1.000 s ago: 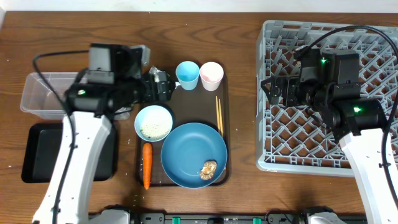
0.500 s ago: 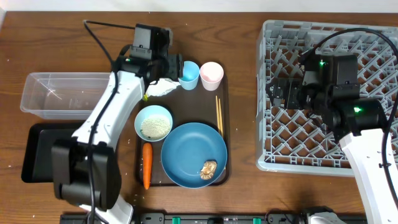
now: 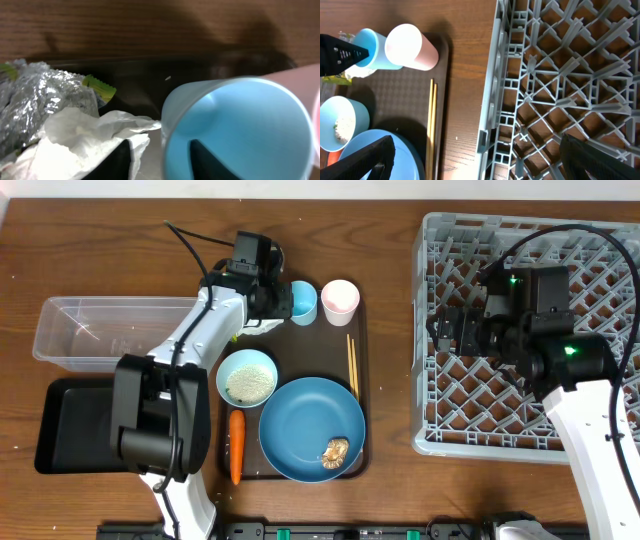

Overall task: Sort waste into correct bins and load items into the dishwasher rack
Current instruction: 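Lift the light-blue cup with the left gripper toward the right gripper, then grasp the light-blue cup with the right gripper and open the left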

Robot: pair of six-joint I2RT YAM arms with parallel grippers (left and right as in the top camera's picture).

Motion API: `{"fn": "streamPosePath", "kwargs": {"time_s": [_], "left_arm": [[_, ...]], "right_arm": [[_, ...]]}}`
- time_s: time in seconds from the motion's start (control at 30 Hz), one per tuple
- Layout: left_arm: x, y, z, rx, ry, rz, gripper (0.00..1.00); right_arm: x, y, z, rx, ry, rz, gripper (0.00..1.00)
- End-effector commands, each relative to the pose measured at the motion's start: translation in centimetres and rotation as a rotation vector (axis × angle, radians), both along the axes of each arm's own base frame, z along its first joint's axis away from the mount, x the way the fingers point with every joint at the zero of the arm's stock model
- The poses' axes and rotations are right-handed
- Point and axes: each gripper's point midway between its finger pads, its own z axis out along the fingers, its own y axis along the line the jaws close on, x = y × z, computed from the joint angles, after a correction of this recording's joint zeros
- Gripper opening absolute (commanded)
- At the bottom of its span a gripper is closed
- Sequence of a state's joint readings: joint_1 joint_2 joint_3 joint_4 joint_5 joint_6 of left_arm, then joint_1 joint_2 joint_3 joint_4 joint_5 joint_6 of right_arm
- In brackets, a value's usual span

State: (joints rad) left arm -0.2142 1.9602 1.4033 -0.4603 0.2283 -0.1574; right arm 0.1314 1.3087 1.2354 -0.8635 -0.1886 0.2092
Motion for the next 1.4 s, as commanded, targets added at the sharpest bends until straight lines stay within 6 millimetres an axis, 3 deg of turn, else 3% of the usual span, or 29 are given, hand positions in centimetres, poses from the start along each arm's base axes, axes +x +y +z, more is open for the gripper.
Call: {"fn": "streamPosePath", "kwargs": {"time_s": [0.0, 0.17, 0.3, 0.4, 0.53, 0.7, 0.83, 0.97, 1.13, 1.37], "left_arm": [[0.5, 0.0, -0.1, 0.017, -0.009, -0.008, 0.25], [0.6, 0.5, -0.2, 0.039, -0.01, 0.004, 0.06], [0.3, 0.6, -0.1, 0.042, -0.001, 0.005, 0.06], [0.1, 0.9, 1.4, 0.038, -0.017, 0.011, 0.06], [-0.7, 1.6, 6.1, 0.032, -0.09, 0.008, 0.06], [-3.2, 2.0, 12.1, 0.005, -0.164, 0.004, 0.06], [-6.5, -0.7, 16.2, -0.146, -0.188, -0.133, 0.06], [-10.0, -4.1, 20.0, -0.339, -0.225, -0.335, 0.06], [-14.2, -7.3, 25.2, -0.585, -0.293, -0.569, 0.06], [-17.8, -9.0, 30.6, -0.798, -0.402, -0.788, 0.06]], "right_arm": [[0.4, -0.5, 0.5, 0.006, -0.008, -0.028, 0.98], [0.4, -0.5, 0.5, 0.005, -0.004, -0.028, 0.99], [0.1, -0.5, 0.3, 0.003, 0.007, -0.027, 0.99], [0.0, -0.5, 0.2, 0.002, 0.015, -0.027, 0.99], [-0.1, -0.6, 0.1, 0.002, 0.019, -0.028, 0.99], [0.2, -0.5, 0.3, 0.003, 0.004, -0.027, 0.99], [0.8, 0.1, 1.0, 0.03, -0.034, -0.005, 0.99], [0.2, 5.1, 3.6, 0.181, -0.15, 0.328, 0.96], [-3.0, 10.8, 9.7, 0.486, -0.349, 0.744, 0.88], [-7.2, 12.6, 15.5, 0.721, -0.541, 1.09, 0.9]]}}
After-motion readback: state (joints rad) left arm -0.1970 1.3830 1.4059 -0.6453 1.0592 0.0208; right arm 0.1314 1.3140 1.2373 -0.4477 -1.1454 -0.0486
